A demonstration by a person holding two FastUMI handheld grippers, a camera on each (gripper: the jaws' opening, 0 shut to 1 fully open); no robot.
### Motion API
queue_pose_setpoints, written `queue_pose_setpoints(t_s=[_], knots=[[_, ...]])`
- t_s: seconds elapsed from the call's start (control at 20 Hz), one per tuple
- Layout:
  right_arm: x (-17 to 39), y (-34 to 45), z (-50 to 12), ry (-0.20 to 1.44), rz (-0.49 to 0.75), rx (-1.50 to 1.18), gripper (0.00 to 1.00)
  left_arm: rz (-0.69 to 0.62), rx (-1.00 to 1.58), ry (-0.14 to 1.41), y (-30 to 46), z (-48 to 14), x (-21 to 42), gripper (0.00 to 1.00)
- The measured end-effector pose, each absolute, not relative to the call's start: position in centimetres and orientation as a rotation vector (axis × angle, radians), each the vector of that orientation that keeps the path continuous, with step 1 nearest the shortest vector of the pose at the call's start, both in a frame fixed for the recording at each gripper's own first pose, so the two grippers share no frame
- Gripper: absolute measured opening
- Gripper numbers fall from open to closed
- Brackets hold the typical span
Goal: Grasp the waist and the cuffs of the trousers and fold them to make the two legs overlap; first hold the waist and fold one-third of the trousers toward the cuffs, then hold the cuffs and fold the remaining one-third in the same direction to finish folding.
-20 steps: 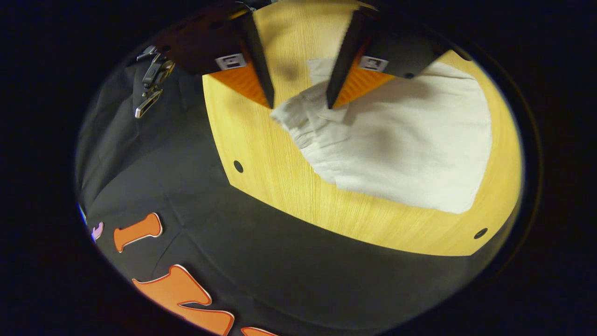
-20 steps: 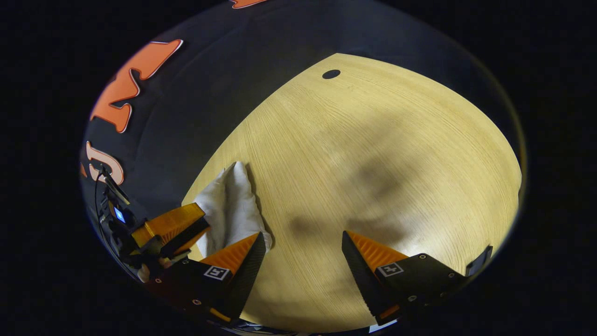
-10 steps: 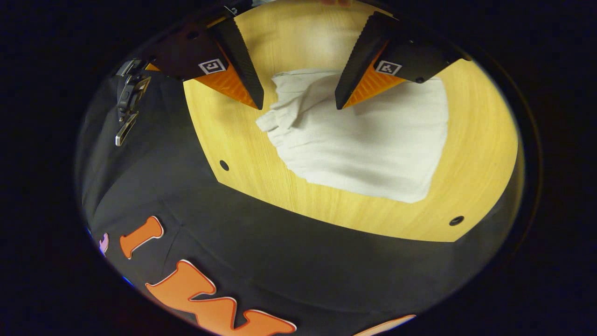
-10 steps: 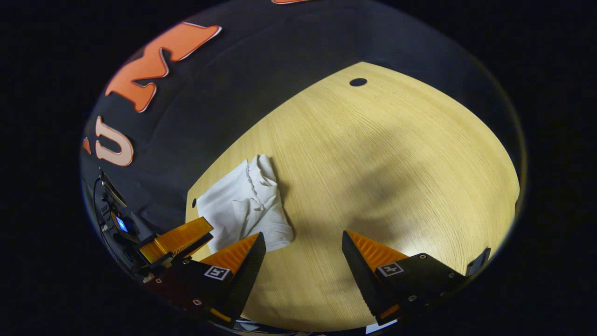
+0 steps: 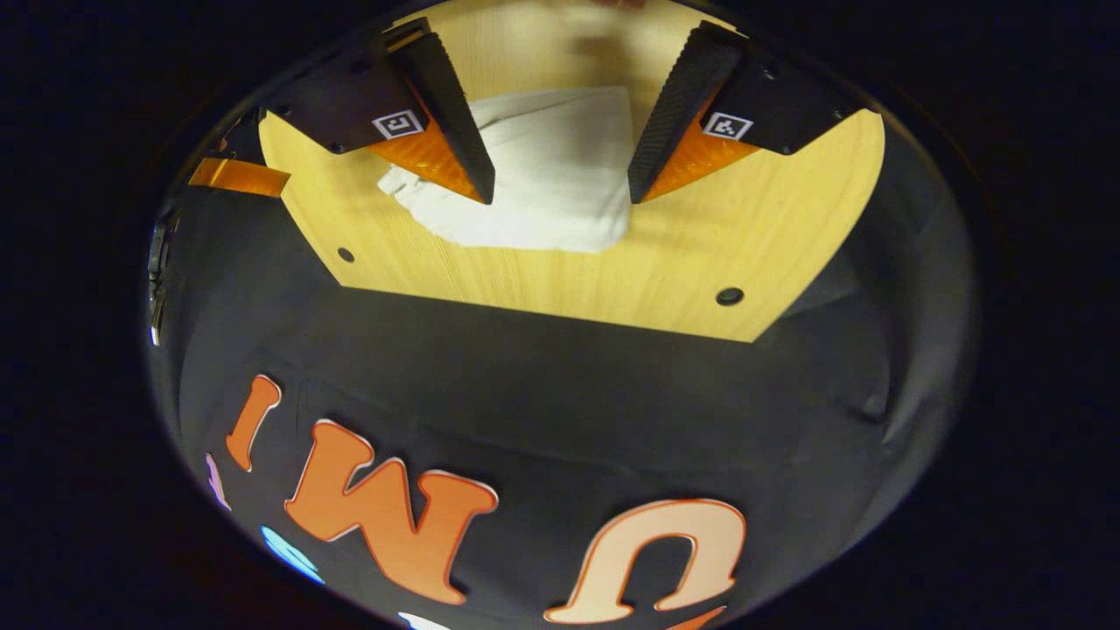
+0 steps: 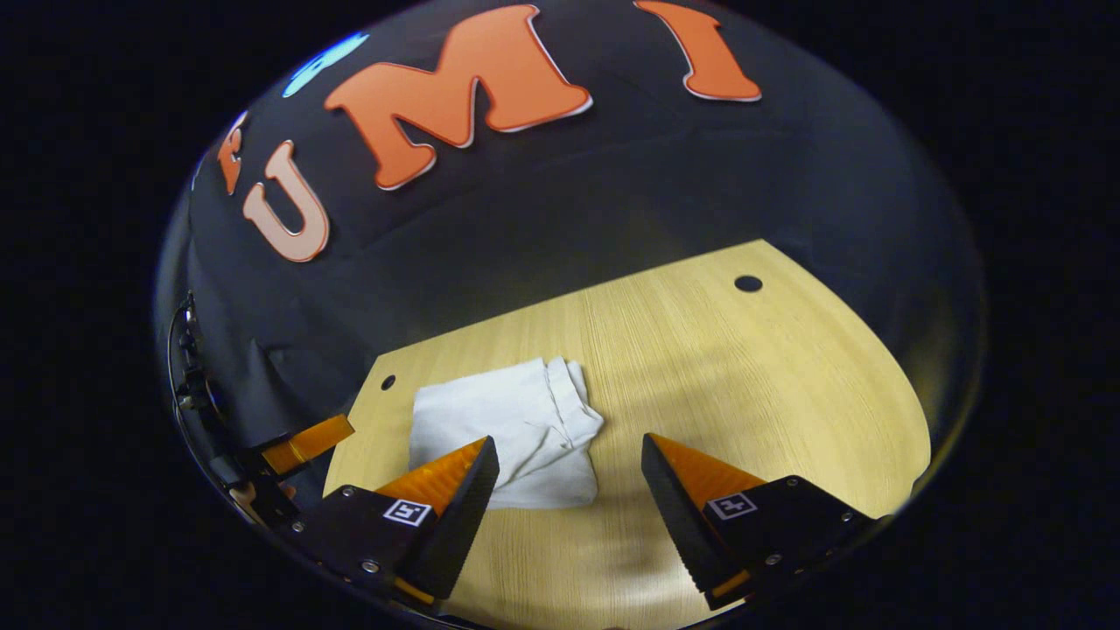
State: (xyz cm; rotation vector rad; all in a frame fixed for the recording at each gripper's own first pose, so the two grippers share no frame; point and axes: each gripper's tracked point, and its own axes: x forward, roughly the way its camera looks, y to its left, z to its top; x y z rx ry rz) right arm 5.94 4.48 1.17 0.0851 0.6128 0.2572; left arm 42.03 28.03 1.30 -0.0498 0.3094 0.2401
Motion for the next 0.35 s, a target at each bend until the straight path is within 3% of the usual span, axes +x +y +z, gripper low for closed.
queue_pose_setpoints(t_s=[0.35], knots=[[5.1, 8.6, 7.6, 0.325, 0.333, -0.058, 0.98, 0.302, -0.029, 0.091, 31.4, 6.3, 38.6, 1.0]])
